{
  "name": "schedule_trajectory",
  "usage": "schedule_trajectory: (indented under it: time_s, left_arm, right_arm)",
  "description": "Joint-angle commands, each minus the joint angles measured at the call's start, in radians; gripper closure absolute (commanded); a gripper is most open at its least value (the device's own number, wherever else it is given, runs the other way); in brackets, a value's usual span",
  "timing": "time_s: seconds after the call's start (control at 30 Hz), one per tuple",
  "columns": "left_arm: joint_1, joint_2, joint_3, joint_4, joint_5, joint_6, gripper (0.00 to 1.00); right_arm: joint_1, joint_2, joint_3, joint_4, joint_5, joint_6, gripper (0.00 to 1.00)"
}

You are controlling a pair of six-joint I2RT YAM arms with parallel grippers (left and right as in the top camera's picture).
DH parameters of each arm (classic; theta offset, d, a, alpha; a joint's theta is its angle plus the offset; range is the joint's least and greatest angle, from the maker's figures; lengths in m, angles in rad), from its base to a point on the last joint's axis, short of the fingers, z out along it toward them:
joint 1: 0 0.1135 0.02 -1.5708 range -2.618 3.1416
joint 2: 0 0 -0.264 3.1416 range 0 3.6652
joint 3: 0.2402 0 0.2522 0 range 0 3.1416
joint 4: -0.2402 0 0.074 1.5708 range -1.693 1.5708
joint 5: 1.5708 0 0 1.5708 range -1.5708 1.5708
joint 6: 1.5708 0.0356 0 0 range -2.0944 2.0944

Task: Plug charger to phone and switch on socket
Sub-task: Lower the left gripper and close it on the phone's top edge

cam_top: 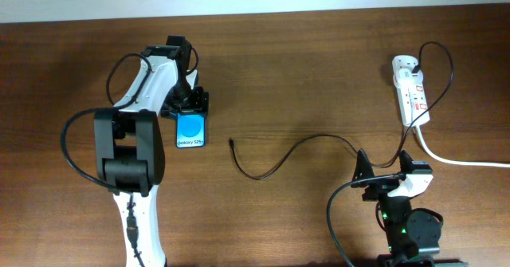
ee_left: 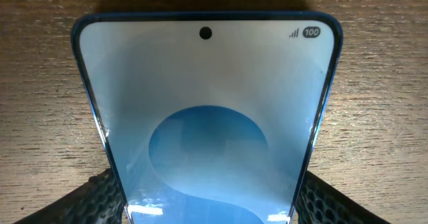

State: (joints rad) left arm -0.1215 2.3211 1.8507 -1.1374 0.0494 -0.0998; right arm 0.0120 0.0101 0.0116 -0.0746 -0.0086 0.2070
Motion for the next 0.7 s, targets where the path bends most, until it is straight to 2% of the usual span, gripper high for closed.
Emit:
schedule_trajectory:
  time_s: [0.0, 0.53, 0.67]
  left_arm:
    - [-0.007, 0.024, 0.02, -0.002, 0.041, -0.013, 0.3]
    - [-0.007, 0.024, 0.021, 0.001, 0.093, -0.021, 0.32]
    - [-0.007, 0.024, 0.103, -0.056, 0.093, -0.02, 0.32]
  right_arm:
    - [0.006, -0.006, -0.006, -0.004, -0.006, 0.0, 0.02]
    - [0.006, -0.006, -0.006, -0.004, -0.006, 0.0, 0.02]
    - [0.006, -0.006, -0.006, -0.004, -0.006, 0.0, 0.02]
